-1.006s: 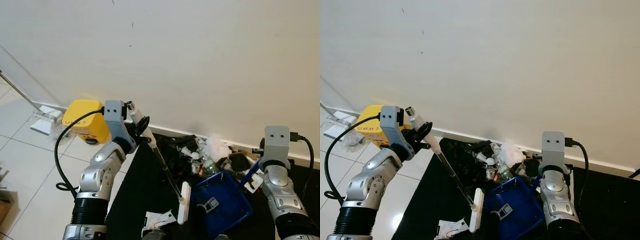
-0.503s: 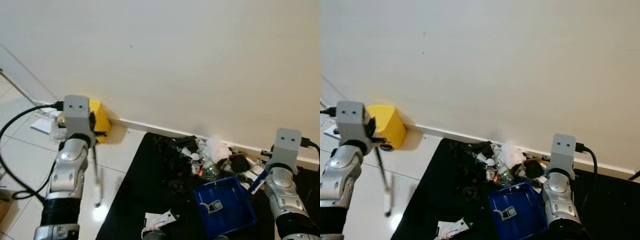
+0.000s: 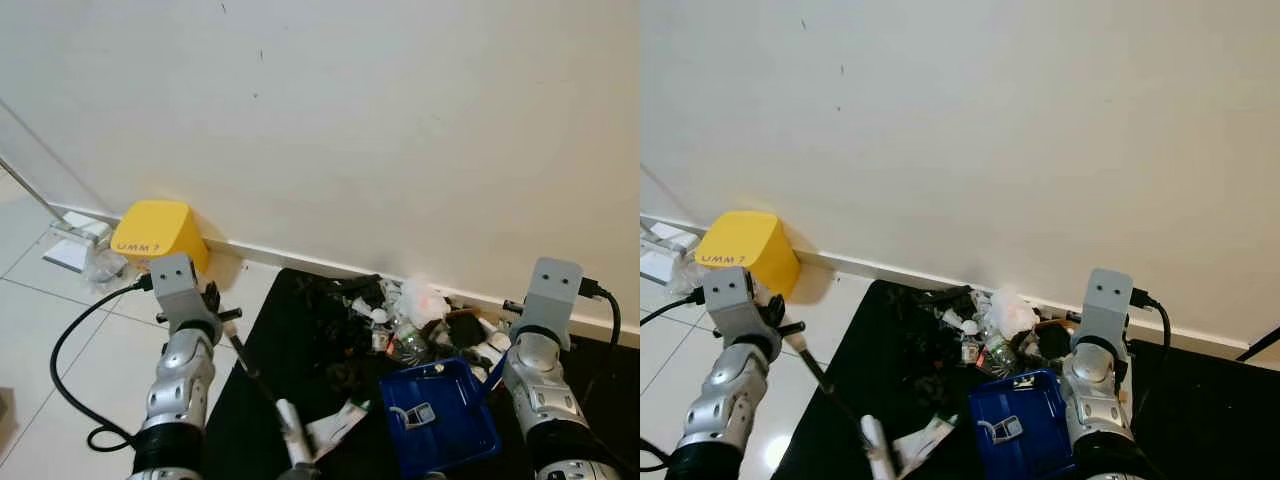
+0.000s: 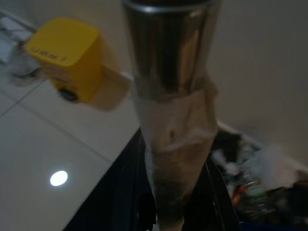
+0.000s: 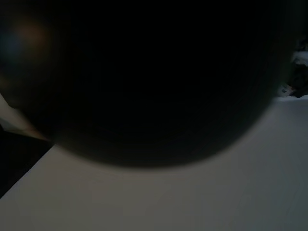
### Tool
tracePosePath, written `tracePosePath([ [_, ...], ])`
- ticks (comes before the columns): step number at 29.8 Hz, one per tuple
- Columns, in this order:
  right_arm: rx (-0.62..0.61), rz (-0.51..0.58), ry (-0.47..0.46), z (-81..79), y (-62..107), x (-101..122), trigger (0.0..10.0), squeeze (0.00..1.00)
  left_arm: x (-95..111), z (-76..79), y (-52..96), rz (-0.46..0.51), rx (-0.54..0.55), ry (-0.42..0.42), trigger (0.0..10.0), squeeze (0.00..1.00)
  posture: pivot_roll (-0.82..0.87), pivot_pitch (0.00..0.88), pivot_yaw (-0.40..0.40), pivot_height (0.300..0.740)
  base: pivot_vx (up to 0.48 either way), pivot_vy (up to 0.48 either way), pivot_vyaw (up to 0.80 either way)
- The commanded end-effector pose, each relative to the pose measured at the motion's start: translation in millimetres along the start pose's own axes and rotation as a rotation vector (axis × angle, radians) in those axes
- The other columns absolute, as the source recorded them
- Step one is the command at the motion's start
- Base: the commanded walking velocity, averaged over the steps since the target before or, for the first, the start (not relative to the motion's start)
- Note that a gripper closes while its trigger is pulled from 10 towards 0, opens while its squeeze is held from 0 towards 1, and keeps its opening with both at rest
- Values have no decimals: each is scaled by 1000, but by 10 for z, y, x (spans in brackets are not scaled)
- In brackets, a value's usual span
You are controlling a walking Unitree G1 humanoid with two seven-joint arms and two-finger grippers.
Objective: Sweep floor
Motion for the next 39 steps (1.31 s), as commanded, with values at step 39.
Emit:
tracePosePath([
  [39, 38, -157, -70, -122, 109, -367, 10000, 0, 741, 1050, 301, 87, -651, 292, 10000, 0, 15, 192, 91, 740, 0, 0, 0],
])
Point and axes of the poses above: a point about 5 cm out from each wrist's last joint towards the gripper, its own y axis pointing back from the gripper into the wrist, its own x axis along the axis of the wrist's last joint, z = x × y, the point moved 3 cm from there along -y, pointing out of the wrist towards the gripper, and after that the axes turned 1 degree about -y, right-handed, at the moved point
